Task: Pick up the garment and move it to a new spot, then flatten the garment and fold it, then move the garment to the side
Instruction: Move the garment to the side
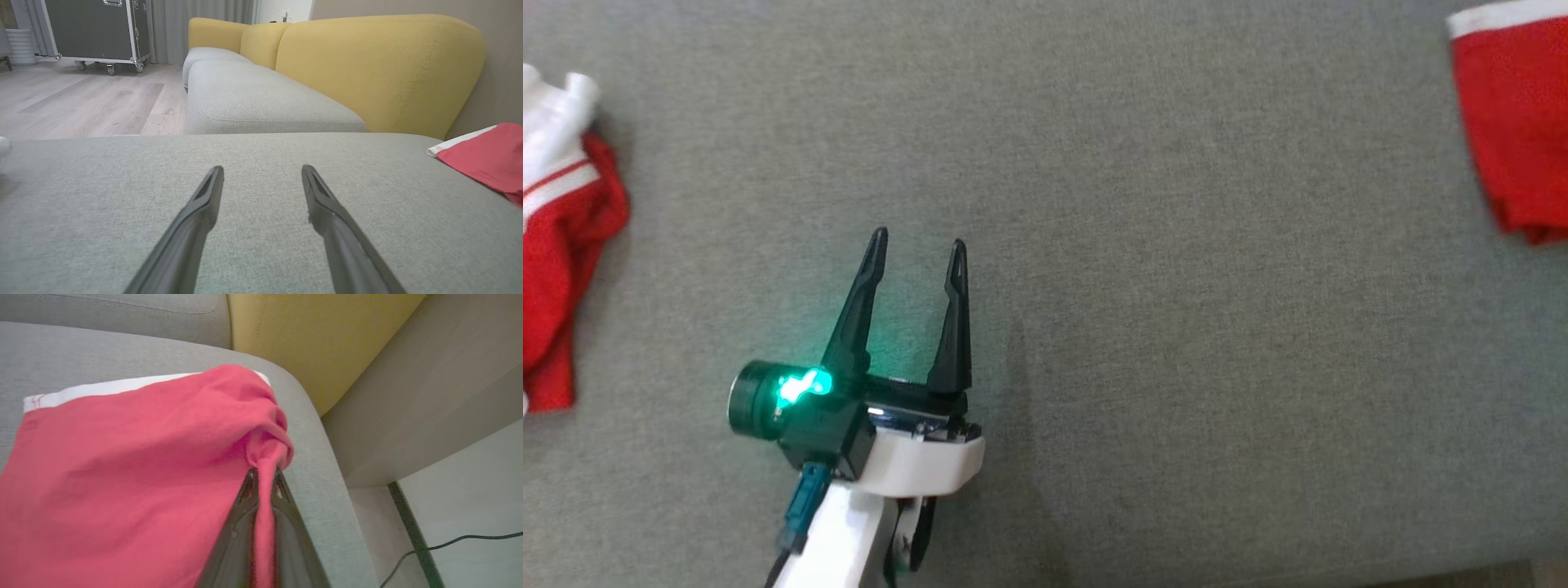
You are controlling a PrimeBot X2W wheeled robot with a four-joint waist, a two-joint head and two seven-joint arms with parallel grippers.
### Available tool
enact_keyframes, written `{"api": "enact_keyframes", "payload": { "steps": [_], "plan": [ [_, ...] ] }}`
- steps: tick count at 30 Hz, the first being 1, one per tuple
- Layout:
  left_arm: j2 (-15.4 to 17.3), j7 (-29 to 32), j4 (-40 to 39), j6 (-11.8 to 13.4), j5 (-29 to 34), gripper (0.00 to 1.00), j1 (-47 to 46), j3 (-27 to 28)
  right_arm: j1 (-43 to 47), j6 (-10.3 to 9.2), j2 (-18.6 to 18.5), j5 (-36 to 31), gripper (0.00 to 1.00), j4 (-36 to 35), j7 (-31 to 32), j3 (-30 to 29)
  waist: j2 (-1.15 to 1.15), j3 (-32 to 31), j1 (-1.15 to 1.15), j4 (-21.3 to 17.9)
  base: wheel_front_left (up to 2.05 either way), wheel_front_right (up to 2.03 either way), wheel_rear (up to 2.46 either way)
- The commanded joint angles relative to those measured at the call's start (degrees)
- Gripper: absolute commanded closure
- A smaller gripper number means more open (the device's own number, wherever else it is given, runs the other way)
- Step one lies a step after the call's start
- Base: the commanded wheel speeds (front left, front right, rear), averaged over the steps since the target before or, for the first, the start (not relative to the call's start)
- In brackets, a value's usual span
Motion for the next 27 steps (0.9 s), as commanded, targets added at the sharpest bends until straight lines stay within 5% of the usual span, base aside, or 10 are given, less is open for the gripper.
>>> {"api": "enact_keyframes", "payload": {
  "steps": [1,2,11,27],
  "plan": [
    [-0.1,-0.3,-1.3,-0.2,0.6,0.0,-0.8,1.3,-0.7,-0.05,-3.1,-1.8,0.33,-0.2,-1.4,-0.7,0.0,1.0,-0.02,-0.5,0.0,0.0,0.0],
    [-0.1,-0.3,-1.1,-0.3,0.5,0.0,-1.0,1.3,-1.3,-0.05,-3.1,-3.1,0.0,0.6,-2.1,-1.3,0.0,1.0,-0.02,-0.4,0.0,0.0,0.0],
    [-0.1,-0.3,1.0,1.0,-1.9,0.0,1.5,2.6,0.8,-0.05,6.0,-9.6,0.0,1.5,-8.0,-2.5,0.0,-6.7,-0.02,1.3,0.0,0.0,0.0],
    [-0.1,-0.3,7.0,1.4,-7.0,0.0,13.1,8.4,19.1,-0.05,29.0,-6.0,0.0,-4.6,-19.5,11.2,0.0,-25.9,-0.02,3.5,0.0,0.0,0.0]
  ]
}}
